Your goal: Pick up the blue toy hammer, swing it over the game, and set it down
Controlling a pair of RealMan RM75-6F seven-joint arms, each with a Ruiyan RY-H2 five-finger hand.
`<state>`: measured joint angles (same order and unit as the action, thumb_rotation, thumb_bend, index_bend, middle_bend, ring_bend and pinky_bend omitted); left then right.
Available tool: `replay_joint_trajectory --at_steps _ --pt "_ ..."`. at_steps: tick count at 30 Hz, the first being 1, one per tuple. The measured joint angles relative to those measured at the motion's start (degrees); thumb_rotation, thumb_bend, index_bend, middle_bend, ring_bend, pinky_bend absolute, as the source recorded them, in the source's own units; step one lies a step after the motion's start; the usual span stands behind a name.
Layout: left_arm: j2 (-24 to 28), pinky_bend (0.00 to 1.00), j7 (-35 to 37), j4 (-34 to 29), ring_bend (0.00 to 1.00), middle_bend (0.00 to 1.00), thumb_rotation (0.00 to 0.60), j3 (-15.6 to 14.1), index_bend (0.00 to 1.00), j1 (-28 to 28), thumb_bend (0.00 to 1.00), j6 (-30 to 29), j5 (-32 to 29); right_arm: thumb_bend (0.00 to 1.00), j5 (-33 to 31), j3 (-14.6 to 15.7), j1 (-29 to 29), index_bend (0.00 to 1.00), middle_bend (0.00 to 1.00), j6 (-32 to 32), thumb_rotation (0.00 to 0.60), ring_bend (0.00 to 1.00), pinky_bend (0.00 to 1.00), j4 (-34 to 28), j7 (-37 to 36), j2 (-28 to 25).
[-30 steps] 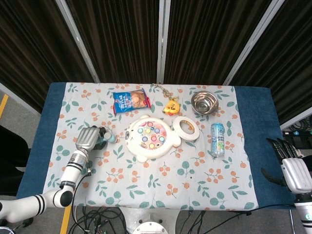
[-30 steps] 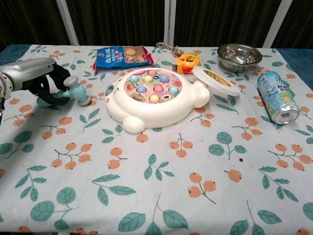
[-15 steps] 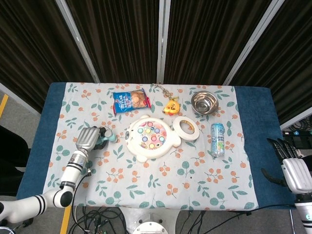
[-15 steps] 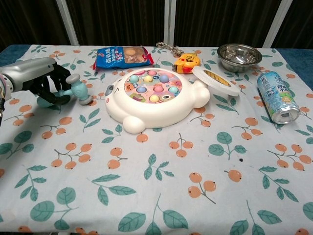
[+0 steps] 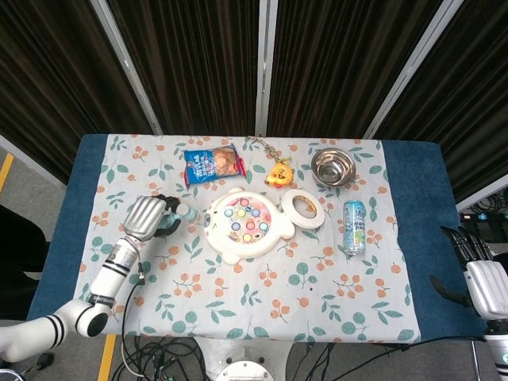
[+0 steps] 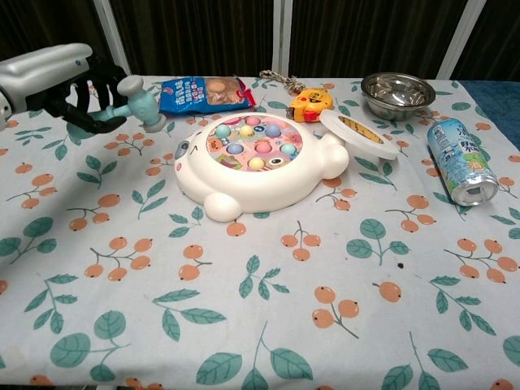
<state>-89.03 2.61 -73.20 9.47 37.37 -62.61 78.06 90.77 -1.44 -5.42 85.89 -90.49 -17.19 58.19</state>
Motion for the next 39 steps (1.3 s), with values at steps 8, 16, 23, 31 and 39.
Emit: replay_joint_trajectory --at_steps 8,16,23,31,39 --pt "2.07 0.81 10.30 2.45 0.53 0.65 0.600 -0.51 0.56 5.13 0.61 -0.29 9.80 0.20 -0.54 0.00 0.96 0.00 0.12 0.87 0.600 0.00 0.00 -0.75 0.80 -0.22" --pt "2.57 0.83 13.65 5.07 0.55 0.67 0.600 -1.69 0.57 13.04 0.62 7.38 13.99 0.20 -0.61 0.00 1.48 0.00 0.13 1.28 0.600 0.00 0.00 -1.51 1.68 -0.32" --pt "2.13 0.83 12.71 5.93 0.56 0.68 0.600 -1.91 0.57 19.25 0.62 15.36 13.87 0.20 -0.81 0.05 1.96 0.00 0.13 1.50 0.600 0.00 0.00 -1.49 1.64 -0.18" --pt "1.89 0.83 8.92 6.62 0.56 0.68 0.600 -2.63 0.57 19.69 0.62 16.42 11.61 0.20 -0.67 -0.01 1.96 0.00 0.13 1.26 0.600 0.00 0.00 -1.15 1.36 -0.02" --pt "0.47 0.83 4.67 7.42 0.56 0.68 0.600 -3.68 0.57 19.80 0.62 16.65 10.90 0.20 -0.65 -0.08 1.98 0.00 0.13 1.13 0.600 0.00 0.00 -1.00 1.17 0.05"
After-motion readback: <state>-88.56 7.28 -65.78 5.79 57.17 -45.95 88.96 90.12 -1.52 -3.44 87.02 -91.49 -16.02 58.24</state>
